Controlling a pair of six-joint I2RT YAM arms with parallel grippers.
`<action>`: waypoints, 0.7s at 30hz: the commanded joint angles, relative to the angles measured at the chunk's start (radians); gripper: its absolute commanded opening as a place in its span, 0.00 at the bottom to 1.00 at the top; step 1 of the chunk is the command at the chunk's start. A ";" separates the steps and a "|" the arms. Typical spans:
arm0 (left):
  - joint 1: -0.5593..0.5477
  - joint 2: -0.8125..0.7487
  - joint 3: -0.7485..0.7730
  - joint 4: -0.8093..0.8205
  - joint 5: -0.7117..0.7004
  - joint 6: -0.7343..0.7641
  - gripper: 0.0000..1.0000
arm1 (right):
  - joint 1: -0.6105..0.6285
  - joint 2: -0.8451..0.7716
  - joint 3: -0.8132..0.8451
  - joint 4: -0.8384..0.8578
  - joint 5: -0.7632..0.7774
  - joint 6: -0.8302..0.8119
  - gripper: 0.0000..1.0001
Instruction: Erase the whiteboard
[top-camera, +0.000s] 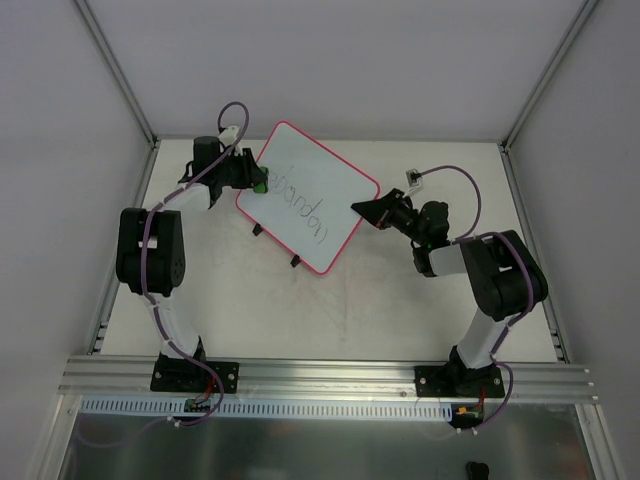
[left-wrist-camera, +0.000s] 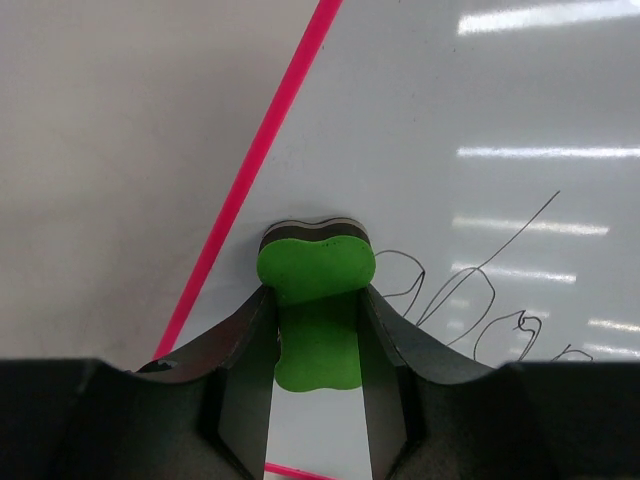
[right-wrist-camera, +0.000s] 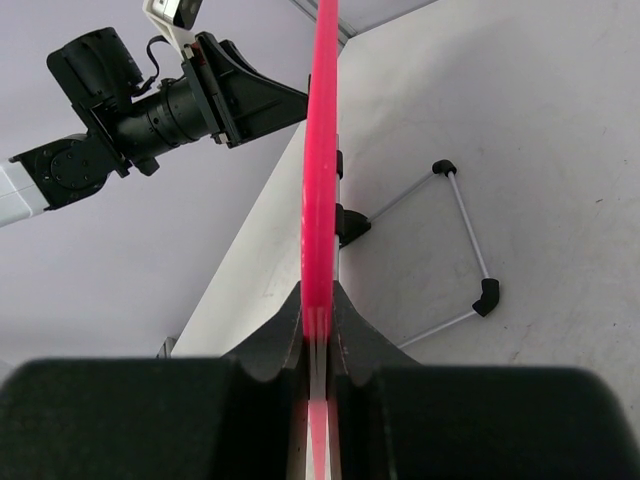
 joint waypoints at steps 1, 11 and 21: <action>-0.014 0.021 0.068 0.046 -0.003 0.030 0.00 | 0.021 0.003 0.034 0.247 -0.046 -0.034 0.00; -0.138 0.029 0.030 0.076 -0.077 0.056 0.00 | 0.021 0.010 0.040 0.247 -0.049 -0.032 0.00; -0.284 -0.015 -0.038 0.051 -0.065 0.076 0.00 | 0.021 0.005 0.040 0.246 -0.055 -0.035 0.00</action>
